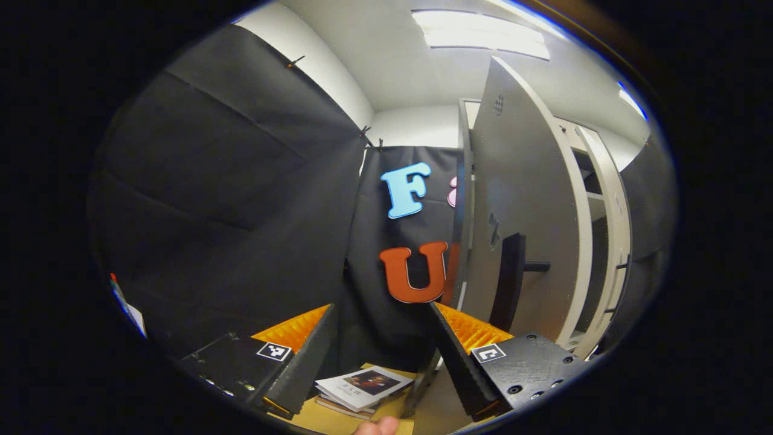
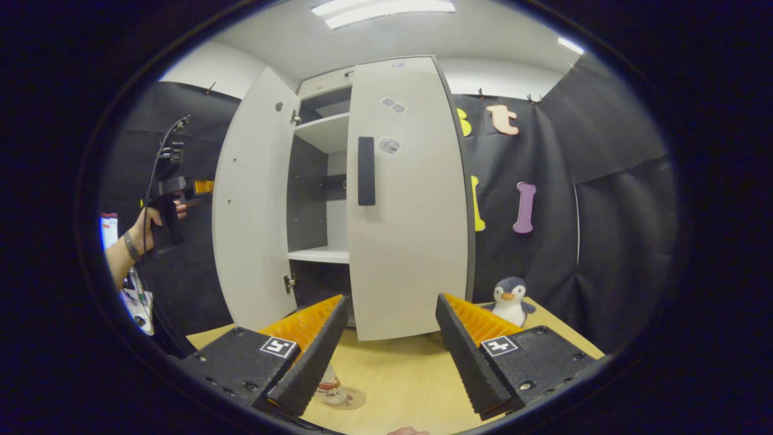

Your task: Grasp the bottle in the cabinet with the left hand and place it on the coaster, then close the right door with the right hand and the left door with the left hand.

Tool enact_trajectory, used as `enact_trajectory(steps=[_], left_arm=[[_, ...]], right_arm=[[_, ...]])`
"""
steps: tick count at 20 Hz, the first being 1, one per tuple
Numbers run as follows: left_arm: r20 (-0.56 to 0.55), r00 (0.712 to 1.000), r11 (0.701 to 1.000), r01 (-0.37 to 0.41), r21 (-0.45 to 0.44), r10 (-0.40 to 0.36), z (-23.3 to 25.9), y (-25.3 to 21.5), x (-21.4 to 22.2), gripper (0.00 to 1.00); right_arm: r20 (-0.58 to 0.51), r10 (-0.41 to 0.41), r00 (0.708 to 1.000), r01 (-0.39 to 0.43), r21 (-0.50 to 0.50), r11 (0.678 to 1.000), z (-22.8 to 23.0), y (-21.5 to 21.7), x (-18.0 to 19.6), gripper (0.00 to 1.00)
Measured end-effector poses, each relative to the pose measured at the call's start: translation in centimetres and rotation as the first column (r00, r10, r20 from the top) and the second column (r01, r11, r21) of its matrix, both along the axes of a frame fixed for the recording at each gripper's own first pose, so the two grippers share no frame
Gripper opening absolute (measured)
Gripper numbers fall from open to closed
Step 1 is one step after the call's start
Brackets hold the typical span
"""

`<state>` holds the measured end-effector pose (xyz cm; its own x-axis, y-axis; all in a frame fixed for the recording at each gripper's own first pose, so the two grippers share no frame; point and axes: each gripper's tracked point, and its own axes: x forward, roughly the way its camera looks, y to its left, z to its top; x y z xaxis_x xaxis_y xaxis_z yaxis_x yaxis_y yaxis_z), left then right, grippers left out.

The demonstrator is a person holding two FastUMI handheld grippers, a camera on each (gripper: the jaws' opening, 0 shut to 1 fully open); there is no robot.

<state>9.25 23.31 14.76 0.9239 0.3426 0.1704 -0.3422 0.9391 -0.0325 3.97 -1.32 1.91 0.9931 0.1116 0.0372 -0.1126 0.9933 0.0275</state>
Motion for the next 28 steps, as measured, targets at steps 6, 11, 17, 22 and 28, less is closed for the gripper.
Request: enact_trajectory(steps=[6,11,17,22,28], left_arm=[[0.002,0.992,0.991,0.125,0.039,-0.126,-0.2,-5.7,2.1,0.86],[-0.015,0.973,0.97,0.231,0.072,-0.231,-0.6,-10.6,4.8,0.99],[-0.036,0.96,0.958,0.279,0.061,-0.277,-1.8,-12.8,6.7,0.99],[-0.046,0.965,0.963,0.26,0.066,-0.257,-1.6,-11.6,4.8,0.93],[-0.073,0.975,0.972,0.215,0.093,-0.208,-4.9,-9.9,-0.2,0.99]], right_arm=[[0.0,-0.044,0.999,0.044,0.013,0.999,0.1,-0.9,-0.5,0.96],[0.004,-0.073,0.997,0.073,0.011,0.997,0.5,-1.6,-1.1,0.96],[-0.001,-0.134,0.991,0.134,0.012,0.991,0.4,-3.2,-2.1,0.96],[-0.042,-0.163,0.986,0.164,0.026,0.986,-0.8,-4.0,-2.8,0.96],[-0.098,-0.113,0.989,0.116,0.024,0.993,-1.9,-2.6,-2.3,0.95]])
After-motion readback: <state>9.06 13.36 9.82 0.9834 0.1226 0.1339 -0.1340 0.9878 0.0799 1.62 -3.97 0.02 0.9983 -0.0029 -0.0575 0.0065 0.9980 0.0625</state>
